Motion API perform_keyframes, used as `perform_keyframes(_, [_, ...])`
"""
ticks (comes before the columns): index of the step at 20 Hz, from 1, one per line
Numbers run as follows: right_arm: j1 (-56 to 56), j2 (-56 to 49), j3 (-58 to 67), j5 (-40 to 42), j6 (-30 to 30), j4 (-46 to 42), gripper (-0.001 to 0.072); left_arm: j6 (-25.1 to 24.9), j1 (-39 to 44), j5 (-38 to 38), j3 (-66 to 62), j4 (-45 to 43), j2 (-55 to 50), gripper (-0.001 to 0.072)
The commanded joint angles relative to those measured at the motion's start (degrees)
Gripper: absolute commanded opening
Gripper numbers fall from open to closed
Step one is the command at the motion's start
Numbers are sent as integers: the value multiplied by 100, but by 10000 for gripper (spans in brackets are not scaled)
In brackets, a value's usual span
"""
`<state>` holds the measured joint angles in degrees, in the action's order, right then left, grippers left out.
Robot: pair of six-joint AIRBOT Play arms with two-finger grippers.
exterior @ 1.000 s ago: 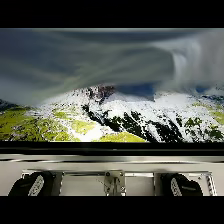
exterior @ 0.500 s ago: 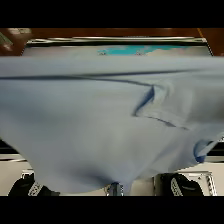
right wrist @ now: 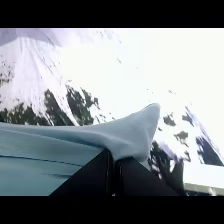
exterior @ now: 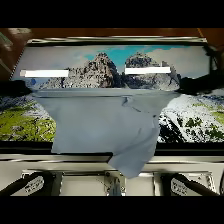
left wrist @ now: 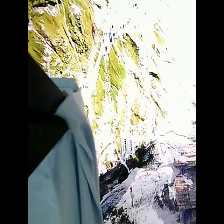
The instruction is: Fold the shirts.
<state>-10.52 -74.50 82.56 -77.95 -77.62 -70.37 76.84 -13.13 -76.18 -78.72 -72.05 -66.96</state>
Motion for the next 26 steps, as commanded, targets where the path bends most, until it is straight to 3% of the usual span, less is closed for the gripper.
perform_keyframes(1, [238,-1303,-168,2118,581,988,60,-15,111,1292,98,269,-1169,38])
perform_keyframes(3, [568,-1707,-168,3202,994,984,61,-13,190,1980,98,424,-1611,37])
perform_keyframes(7, [1010,-2227,-168,5217,916,992,60,-72,345,3171,98,455,-2170,38])
perform_keyframes(9, [1141,-2411,-168,5770,909,1001,60,-68,372,3637,98,459,-2345,38])
perform_keyframes(11, [1217,-2581,-168,5805,752,1029,60,-63,402,3821,98,459,-2498,38])
perform_keyframes(14, [1213,-2787,-170,5348,164,1038,61,-55,424,3713,101,459,-2682,38])
perform_keyframes(16, [1211,-2756,-168,4946,101,1025,61,-92,409,3423,98,452,-2682,38])
perform_keyframes(19, [1211,-2492,-168,3781,85,507,61,-120,337,2245,-105,426,-2664,38])
perform_keyframes(22, [1213,-2256,-168,1945,-597,-221,61,-138,341,704,-195,302,-2680,37])
perform_keyframes(24, [1213,-2286,-170,726,-682,-588,61,-116,345,37,-157,63,-2710,37])
perform_keyframes(26, [1213,-2321,-282,426,-734,-804,61,-11,345,-304,-146,-111,-2793,37])
